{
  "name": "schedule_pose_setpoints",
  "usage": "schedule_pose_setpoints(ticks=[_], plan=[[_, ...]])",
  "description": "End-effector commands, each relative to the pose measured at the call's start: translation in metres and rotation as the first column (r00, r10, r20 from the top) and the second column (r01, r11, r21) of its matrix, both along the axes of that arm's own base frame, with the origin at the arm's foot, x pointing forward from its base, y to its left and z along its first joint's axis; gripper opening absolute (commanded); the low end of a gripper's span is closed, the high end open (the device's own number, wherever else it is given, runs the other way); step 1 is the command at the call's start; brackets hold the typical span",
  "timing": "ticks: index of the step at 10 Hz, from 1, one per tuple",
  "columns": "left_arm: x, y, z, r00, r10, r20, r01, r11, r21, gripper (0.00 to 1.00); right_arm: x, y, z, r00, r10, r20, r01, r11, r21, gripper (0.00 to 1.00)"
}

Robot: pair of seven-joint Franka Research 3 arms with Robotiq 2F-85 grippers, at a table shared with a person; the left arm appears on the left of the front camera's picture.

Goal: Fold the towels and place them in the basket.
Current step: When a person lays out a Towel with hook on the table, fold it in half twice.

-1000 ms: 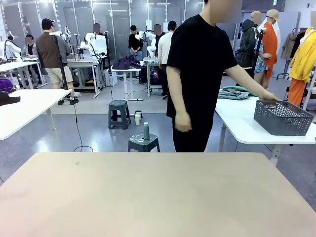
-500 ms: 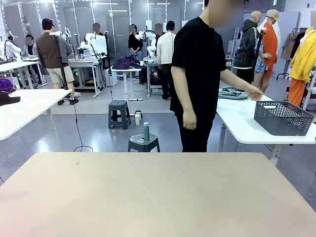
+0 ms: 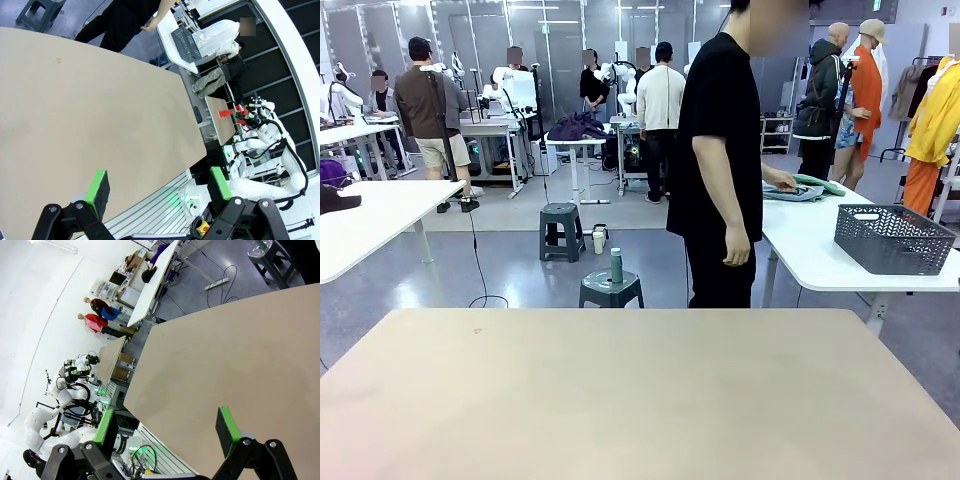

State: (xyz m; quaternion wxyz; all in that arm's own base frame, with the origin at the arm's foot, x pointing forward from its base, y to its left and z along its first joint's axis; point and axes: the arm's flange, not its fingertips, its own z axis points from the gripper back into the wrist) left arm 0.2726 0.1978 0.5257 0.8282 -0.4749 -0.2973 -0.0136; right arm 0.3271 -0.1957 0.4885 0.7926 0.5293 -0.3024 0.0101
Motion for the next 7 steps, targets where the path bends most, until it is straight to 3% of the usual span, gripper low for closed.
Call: schedule_pose_setpoints(ticks=[1, 7], plan=[[0.0007, 0.0028, 0.0027, 1.000, -0.012, 0.004, 0.012, 1.000, -0.010, 1.00, 0.0001, -0.0006, 0.0017, 1.000, 0.000, 0.001, 0.000, 1.000, 0.012, 1.00], [0.0007, 0.0028, 0.0027, 1.000, -0.012, 0.004, 0.012, 1.000, -0.010, 1.00, 0.0001, -0.0006, 0.0017, 1.000, 0.000, 0.001, 0.000, 1.000, 0.012, 1.00]])
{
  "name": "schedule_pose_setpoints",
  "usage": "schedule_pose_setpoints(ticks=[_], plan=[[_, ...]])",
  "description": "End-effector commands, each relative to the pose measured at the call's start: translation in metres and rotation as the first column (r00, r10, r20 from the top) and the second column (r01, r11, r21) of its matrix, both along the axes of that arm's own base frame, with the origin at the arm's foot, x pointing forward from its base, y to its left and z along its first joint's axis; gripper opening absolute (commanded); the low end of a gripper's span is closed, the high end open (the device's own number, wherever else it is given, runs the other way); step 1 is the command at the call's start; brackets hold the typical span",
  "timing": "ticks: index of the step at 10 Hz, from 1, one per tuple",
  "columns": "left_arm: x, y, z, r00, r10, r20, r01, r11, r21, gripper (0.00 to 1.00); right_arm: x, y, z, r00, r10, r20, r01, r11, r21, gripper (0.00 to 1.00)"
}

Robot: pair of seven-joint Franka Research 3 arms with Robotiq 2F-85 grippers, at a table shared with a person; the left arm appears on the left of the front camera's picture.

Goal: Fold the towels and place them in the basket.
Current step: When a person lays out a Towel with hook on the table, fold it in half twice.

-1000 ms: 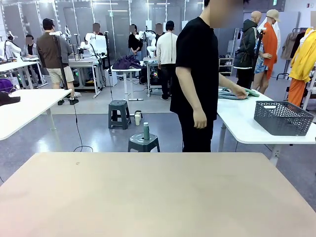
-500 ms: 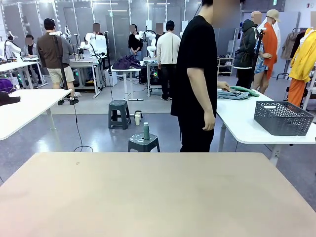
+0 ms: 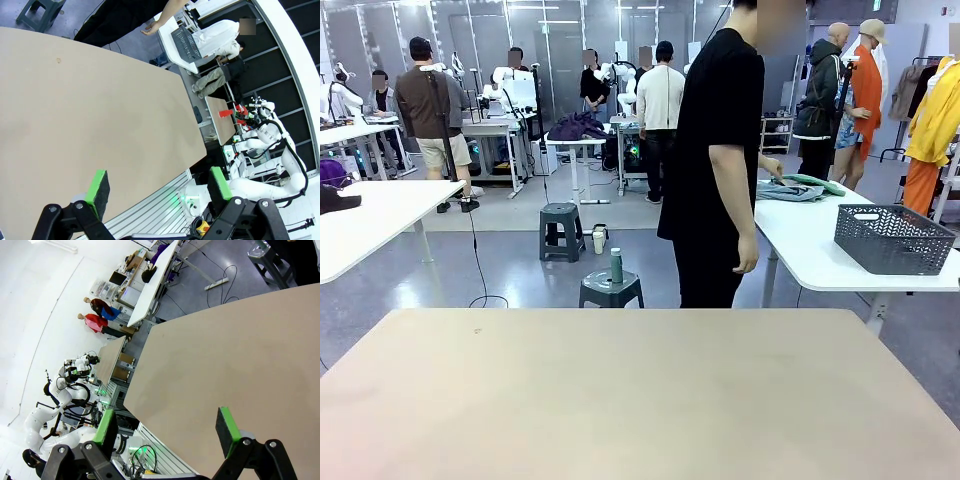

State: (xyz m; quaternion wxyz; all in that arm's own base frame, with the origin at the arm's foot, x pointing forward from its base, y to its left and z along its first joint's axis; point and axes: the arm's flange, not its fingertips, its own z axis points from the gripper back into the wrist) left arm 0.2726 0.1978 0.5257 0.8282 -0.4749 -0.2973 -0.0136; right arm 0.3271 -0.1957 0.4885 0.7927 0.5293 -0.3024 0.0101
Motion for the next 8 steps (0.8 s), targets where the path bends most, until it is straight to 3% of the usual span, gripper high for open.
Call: schedule_pose_setpoints(ticks=[1, 8], plan=[[0.0007, 0.0028, 0.0027, 1.000, -0.012, 0.004, 0.012, 1.000, -0.010, 1.00, 0.0001, -0.0006, 0.0017, 1.000, 0.000, 0.001, 0.000, 1.000, 0.012, 1.00], [0.0007, 0.0028, 0.0027, 1.000, -0.012, 0.004, 0.012, 1.000, -0.010, 1.00, 0.0001, -0.0006, 0.0017, 1.000, 0.000, 0.001, 0.000, 1.000, 0.012, 1.00]])
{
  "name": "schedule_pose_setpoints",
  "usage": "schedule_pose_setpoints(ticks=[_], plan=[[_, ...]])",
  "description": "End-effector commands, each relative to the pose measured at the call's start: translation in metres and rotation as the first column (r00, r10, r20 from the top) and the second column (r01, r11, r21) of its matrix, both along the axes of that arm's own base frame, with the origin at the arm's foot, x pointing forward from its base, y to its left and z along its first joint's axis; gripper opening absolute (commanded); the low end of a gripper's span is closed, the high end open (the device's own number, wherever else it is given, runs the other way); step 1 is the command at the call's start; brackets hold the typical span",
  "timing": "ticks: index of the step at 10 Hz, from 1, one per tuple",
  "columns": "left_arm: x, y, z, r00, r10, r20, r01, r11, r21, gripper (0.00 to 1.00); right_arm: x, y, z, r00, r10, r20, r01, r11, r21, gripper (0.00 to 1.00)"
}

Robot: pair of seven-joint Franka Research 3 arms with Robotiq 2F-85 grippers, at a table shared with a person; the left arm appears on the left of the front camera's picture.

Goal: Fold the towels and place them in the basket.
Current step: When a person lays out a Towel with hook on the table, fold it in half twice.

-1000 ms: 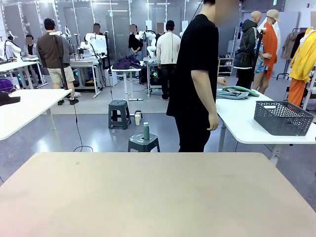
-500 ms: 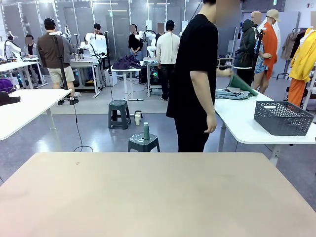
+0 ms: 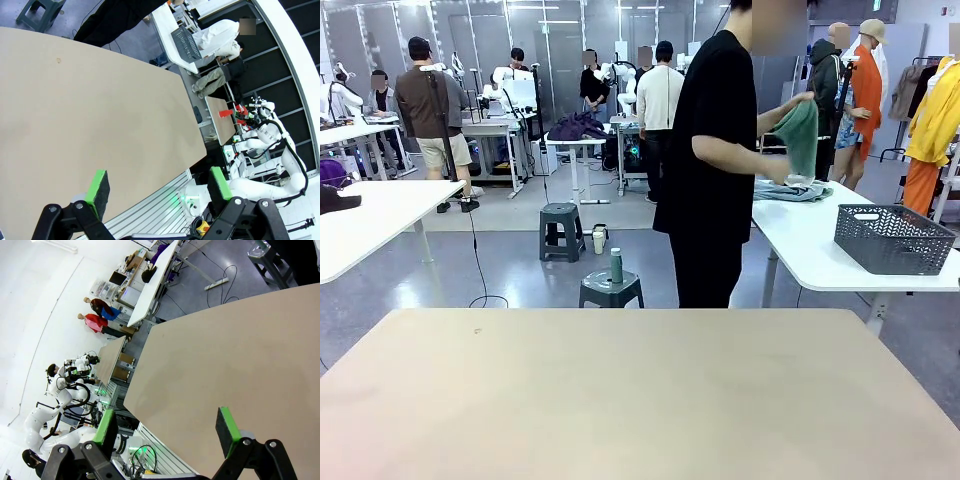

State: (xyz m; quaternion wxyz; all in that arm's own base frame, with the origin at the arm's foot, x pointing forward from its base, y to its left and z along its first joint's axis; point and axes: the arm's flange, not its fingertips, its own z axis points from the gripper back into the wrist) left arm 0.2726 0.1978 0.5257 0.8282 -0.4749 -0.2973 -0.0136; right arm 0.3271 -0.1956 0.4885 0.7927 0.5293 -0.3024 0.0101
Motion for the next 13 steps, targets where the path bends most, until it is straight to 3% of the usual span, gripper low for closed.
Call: schedule_pose_setpoints(ticks=[1, 13], plan=[[0.0007, 0.0028, 0.0027, 1.000, -0.012, 0.004, 0.012, 1.000, -0.010, 1.00, 0.0001, -0.0006, 0.0017, 1.000, 0.000, 0.001, 0.000, 1.000, 0.012, 1.00], [0.0007, 0.0028, 0.0027, 1.000, -0.012, 0.004, 0.012, 1.000, -0.010, 1.00, 0.0001, -0.0006, 0.0017, 1.000, 0.000, 0.001, 0.000, 1.000, 0.012, 1.00]])
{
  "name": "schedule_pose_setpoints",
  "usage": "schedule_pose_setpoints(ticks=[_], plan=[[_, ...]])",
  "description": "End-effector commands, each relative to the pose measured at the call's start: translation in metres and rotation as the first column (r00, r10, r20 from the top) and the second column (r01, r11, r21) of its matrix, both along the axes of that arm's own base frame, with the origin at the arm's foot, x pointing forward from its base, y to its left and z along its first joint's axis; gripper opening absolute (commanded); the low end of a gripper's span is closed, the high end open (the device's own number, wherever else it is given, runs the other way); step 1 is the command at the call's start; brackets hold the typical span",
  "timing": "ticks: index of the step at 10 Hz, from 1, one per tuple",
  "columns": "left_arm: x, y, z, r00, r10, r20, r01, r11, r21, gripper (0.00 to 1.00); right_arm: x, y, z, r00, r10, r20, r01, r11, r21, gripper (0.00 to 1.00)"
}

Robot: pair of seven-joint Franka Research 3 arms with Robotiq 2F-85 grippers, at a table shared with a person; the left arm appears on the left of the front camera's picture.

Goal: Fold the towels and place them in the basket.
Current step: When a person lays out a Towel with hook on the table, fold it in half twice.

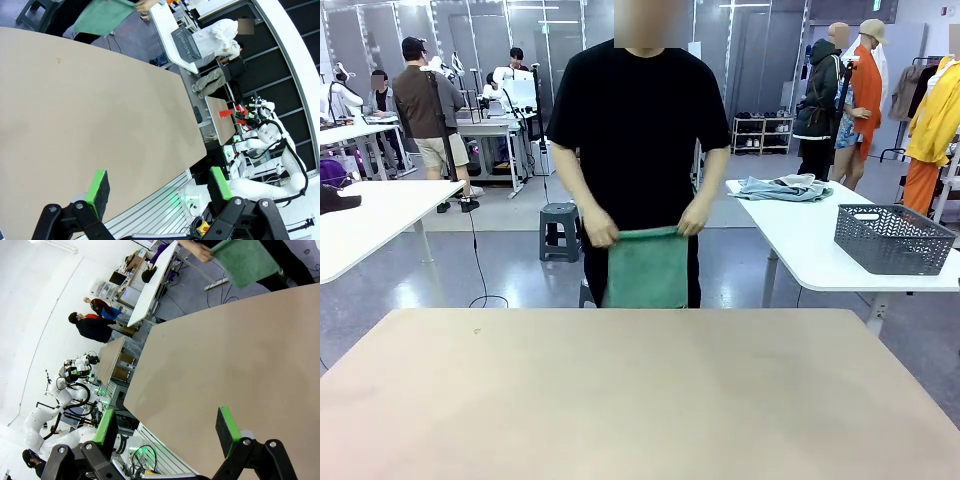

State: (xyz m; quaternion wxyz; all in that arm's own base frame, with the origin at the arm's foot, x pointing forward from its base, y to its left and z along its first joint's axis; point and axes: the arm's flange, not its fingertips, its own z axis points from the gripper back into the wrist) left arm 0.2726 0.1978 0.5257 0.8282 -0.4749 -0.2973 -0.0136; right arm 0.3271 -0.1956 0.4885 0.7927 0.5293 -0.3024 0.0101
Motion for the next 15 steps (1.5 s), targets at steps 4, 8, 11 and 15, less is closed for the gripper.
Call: schedule_pose_setpoints(ticks=[4, 8, 11, 15], plan=[[0.0007, 0.0028, 0.0027, 1.000, -0.012, 0.004, 0.012, 1.000, -0.010, 1.00, 0.0001, -0.0006, 0.0017, 1.000, 0.000, 0.001, 0.000, 1.000, 0.012, 1.00], [0.0007, 0.0028, 0.0027, 1.000, -0.012, 0.004, 0.012, 1.000, -0.010, 1.00, 0.0001, -0.0006, 0.0017, 1.000, 0.000, 0.001, 0.000, 1.000, 0.012, 1.00], [0.0007, 0.0028, 0.0027, 1.000, -0.012, 0.004, 0.012, 1.000, -0.010, 1.00, 0.0001, -0.0006, 0.0017, 1.000, 0.000, 0.001, 0.000, 1.000, 0.012, 1.00], [0.0007, 0.0028, 0.0027, 1.000, -0.012, 0.004, 0.012, 1.000, -0.010, 1.00, 0.0001, -0.0006, 0.0017, 1.000, 0.000, 0.001, 0.000, 1.000, 0.012, 1.00]])
